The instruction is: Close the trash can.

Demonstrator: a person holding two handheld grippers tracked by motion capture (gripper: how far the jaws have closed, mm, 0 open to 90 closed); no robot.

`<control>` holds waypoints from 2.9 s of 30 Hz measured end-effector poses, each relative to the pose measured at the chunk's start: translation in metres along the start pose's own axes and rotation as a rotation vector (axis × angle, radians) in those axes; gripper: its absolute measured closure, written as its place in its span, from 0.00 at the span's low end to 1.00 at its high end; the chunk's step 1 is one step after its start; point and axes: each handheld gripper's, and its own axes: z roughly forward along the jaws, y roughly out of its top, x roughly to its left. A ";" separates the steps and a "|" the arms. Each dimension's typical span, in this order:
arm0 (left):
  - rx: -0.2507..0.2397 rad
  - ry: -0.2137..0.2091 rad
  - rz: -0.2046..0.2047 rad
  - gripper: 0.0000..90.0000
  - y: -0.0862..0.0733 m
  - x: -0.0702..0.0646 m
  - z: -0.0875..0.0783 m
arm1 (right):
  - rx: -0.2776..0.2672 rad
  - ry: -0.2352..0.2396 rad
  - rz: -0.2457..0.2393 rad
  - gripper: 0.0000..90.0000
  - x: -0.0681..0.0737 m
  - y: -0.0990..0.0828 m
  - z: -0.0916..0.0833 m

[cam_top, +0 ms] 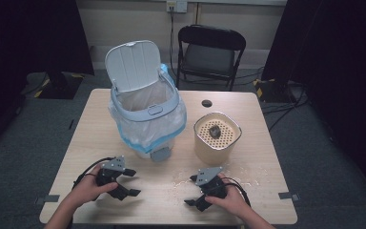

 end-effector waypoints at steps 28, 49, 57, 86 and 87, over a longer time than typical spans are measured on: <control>-0.087 0.187 -0.136 0.18 0.121 0.048 -0.152 | -0.002 -0.003 -0.002 0.14 0.000 0.000 0.000; -0.143 0.298 -0.125 0.19 0.183 0.091 -0.176 | -0.001 -0.003 0.000 0.14 0.000 0.000 0.000; -0.197 0.335 -0.079 0.22 0.207 0.096 -0.174 | -0.001 -0.001 -0.003 0.14 0.000 0.000 0.000; -0.151 0.193 0.071 0.20 0.244 0.047 -0.166 | 0.002 0.001 0.001 0.14 0.000 0.000 0.000; -0.150 0.182 0.074 0.20 0.244 0.044 -0.166 | 0.002 0.001 0.001 0.14 0.000 0.000 0.000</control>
